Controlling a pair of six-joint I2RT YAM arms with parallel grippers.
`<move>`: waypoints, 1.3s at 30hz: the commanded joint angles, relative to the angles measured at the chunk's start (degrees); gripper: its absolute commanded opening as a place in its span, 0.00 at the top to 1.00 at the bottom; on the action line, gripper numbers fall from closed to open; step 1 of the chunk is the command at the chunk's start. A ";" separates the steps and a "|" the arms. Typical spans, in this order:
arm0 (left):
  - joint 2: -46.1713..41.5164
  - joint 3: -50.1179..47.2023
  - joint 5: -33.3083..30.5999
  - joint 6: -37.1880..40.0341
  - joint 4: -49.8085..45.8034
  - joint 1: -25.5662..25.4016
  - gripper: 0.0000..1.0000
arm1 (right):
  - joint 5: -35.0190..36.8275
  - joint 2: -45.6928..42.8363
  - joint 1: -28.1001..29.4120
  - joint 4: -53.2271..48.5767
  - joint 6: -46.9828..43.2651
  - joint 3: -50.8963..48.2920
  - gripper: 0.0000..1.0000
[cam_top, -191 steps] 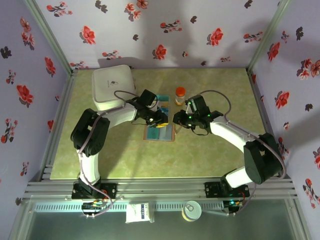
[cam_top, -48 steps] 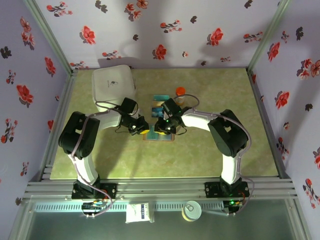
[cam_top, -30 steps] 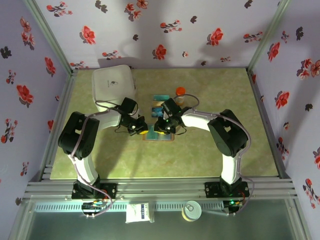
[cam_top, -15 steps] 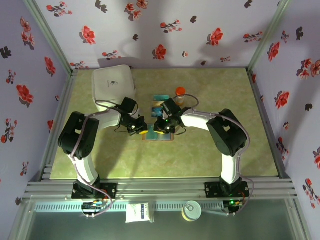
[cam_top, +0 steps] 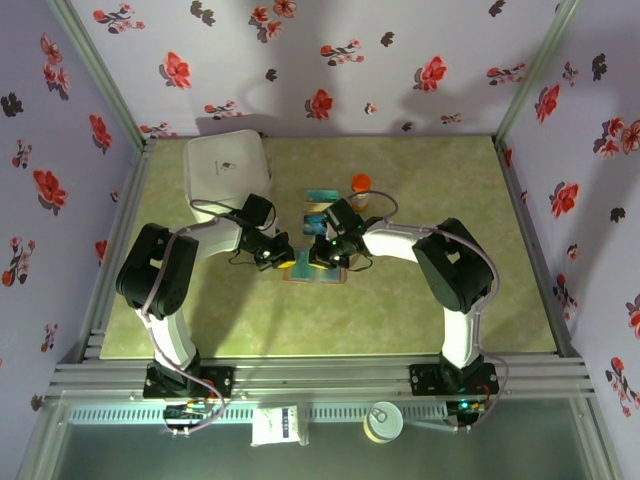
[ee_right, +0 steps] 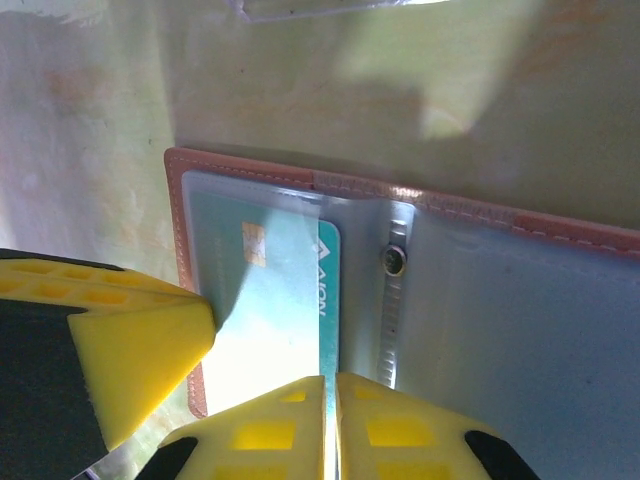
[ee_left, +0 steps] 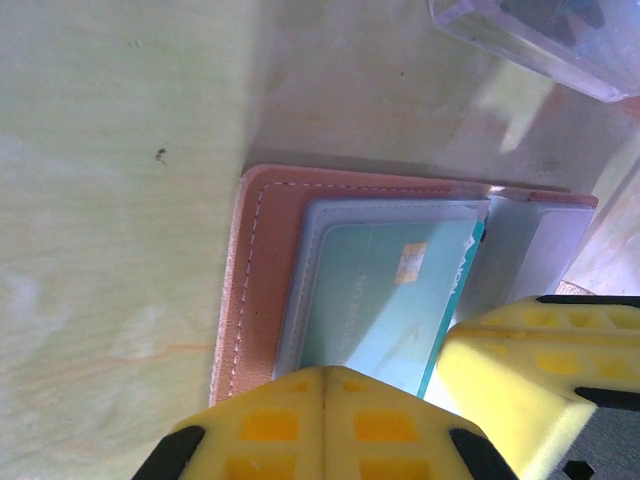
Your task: Take the credit cards out of the card holder
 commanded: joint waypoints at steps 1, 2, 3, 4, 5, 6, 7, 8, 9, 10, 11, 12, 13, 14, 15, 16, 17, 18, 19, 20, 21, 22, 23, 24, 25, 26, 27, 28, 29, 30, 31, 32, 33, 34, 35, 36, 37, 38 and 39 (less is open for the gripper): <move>1.13 0.60 -0.99 1.09 -1.78 0.11 1.00 | -1.07 -0.32 0.22 2.44 1.24 -0.96 0.90; 0.94 0.60 -0.95 1.07 -1.82 0.06 1.00 | -0.88 -0.34 0.22 2.20 1.20 -0.97 0.91; 0.64 0.68 -0.99 1.05 -1.86 0.11 1.00 | -0.33 -0.52 0.22 1.57 0.99 -0.94 0.92; 0.21 0.69 -0.98 0.91 -1.91 0.11 1.00 | 0.49 -0.79 0.22 0.64 0.73 -0.92 0.93; -0.40 0.72 -1.04 0.89 -2.06 0.11 1.00 | 1.16 -1.25 0.22 -0.15 0.45 -0.96 0.94; -0.98 0.78 -1.16 0.89 -2.11 0.11 1.00 | 1.61 -1.53 0.22 -0.58 0.25 -0.96 0.95; -1.68 0.91 -1.48 0.84 -2.26 0.11 1.00 | 1.97 -2.00 0.22 -1.08 -0.01 -0.92 0.96; -2.29 1.02 -1.71 0.72 -2.58 0.10 0.99 | 2.23 -2.34 0.22 -1.52 -0.20 -0.96 0.97; -2.78 1.11 -1.96 0.74 -2.73 0.11 0.98 | 2.42 -2.60 0.22 -1.84 -0.36 -0.88 0.97; -3.23 1.17 -2.21 0.77 -2.94 0.11 0.97 | 2.66 -2.93 0.22 -2.37 -0.51 -0.87 0.96; -3.47 1.33 -2.42 0.83 -3.05 0.15 0.96 | 3.05 -3.20 0.21 -3.03 -0.79 -0.54 0.96; -3.51 1.39 -2.42 0.87 -3.19 0.11 0.96 | 3.40 -3.33 0.22 -3.71 -1.06 -0.40 0.95; -3.33 1.55 -2.49 0.99 -3.30 0.11 0.96 | 3.57 -3.45 0.22 -4.17 -1.22 -0.16 0.94; -3.01 1.61 -2.50 1.06 -3.50 0.10 0.96 | 3.66 -3.57 0.22 -4.44 -1.32 0.03 0.91; -2.74 1.66 -2.51 1.11 -3.58 0.04 0.96 | 3.68 -3.73 0.22 -4.58 -1.35 0.11 0.90; -2.40 1.58 -2.45 1.21 -3.48 0.13 0.96 | 3.69 -3.82 0.22 -4.74 -1.34 0.30 0.88; -2.14 1.41 -2.41 1.16 -3.13 0.07 0.97 | 3.51 -3.83 0.22 -4.72 -1.35 0.40 0.85; -1.78 1.36 -2.34 1.31 -3.03 0.11 0.98 | 3.35 -3.81 0.22 -4.63 -1.26 0.48 0.84; -1.43 1.25 -2.23 1.35 -2.96 0.05 1.00 | 3.11 -3.92 0.23 -4.29 -1.13 0.49 0.82; -1.02 1.14 -2.07 1.34 -2.78 0.11 1.00 | 2.78 -4.10 0.31 -3.58 -0.79 0.36 0.82; -0.64 1.05 -2.13 1.42 -2.64 0.12 1.00 | 2.14 -4.10 0.25 -2.69 -0.44 0.23 0.81; -0.42 0.96 -2.10 1.59 -2.59 0.07 1.00 | 1.55 -3.94 0.22 -1.84 -0.10 0.20 0.81; -0.01 0.87 -2.25 1.78 -2.60 0.11 1.00 | 0.68 -3.71 0.26 -0.92 0.33 0.20 0.81; 0.37 0.87 -2.56 2.00 -2.89 0.11 1.00 | -0.22 -3.48 0.29 0.10 0.85 0.15 0.80; 0.68 0.88 -2.76 2.19 -3.05 0.11 1.00 | -0.81 -3.24 0.29 1.10 1.32 -0.02 0.80; 1.12 0.78 -2.98 2.33 -3.28 0.07 1.00 | -1.35 -3.06 0.31 2.07 1.84 -0.23 0.80; 1.42 0.65 -2.96 2.37 -3.26 0.11 1.00 | -1.75 -2.88 0.30 2.88 2.26 -0.34 0.80; 1.68 0.56 -2.95 2.38 -3.18 0.11 1.00 | -1.98 -2.67 0.27 3.26 2.44 -0.31 0.80; 1.90 0.45 -2.93 2.41 -3.22 0.10 1.00 | -2.20 -2.54 0.31 3.61 2.51 -0.35 0.80; 1.95 0.35 -2.89 2.33 -3.17 0.11 1.00 | -2.40 -2.29 0.28 3.92 2.61 -0.31 0.80; 1.97 0.27 -2.91 2.30 -3.13 0.11 1.00 | -2.54 -2.03 0.30 4.02 2.65 -0.27 0.80; 1.84 0.25 -2.95 2.30 -3.12 0.11 1.00 | -2.67 -1.76 0.27 4.02 2.65 -0.17 0.80; 1.77 0.25 -2.87 2.34 -3.10 0.11 1.00 | -2.78 -1.40 0.24 4.01 2.69 -0.12 0.80; 1.67 0.25 -2.97 2.38 -3.17 0.11 1.00 | -2.75 -1.09 0.29 4.02 2.78 -0.13 0.80; 1.63 0.33 -3.00 2.38 -3.16 0.09 1.00 | -2.83 -0.79 0.27 3.94 2.78 -0.10 0.80; 1.54 0.34 -2.93 2.40 -3.21 0.09 1.00 | -2.80 -0.37 0.23 3.62 2.78 -0.05 0.80; 1.45 0.35 -3.01 2.39 -3.22 0.11 1.00 | -2.78 -0.09 0.24 3.20 2.70 0.05 0.80; 1.37 0.34 -2.95 2.38 -3.23 0.11 1.00 | -2.58 0.32 0.30 2.54 2.57 0.14 0.80; 1.44 0.34 -2.94 2.36 -3.25 0.09 1.00 | -2.33 0.60 0.30 1.77 2.39 0.25 0.80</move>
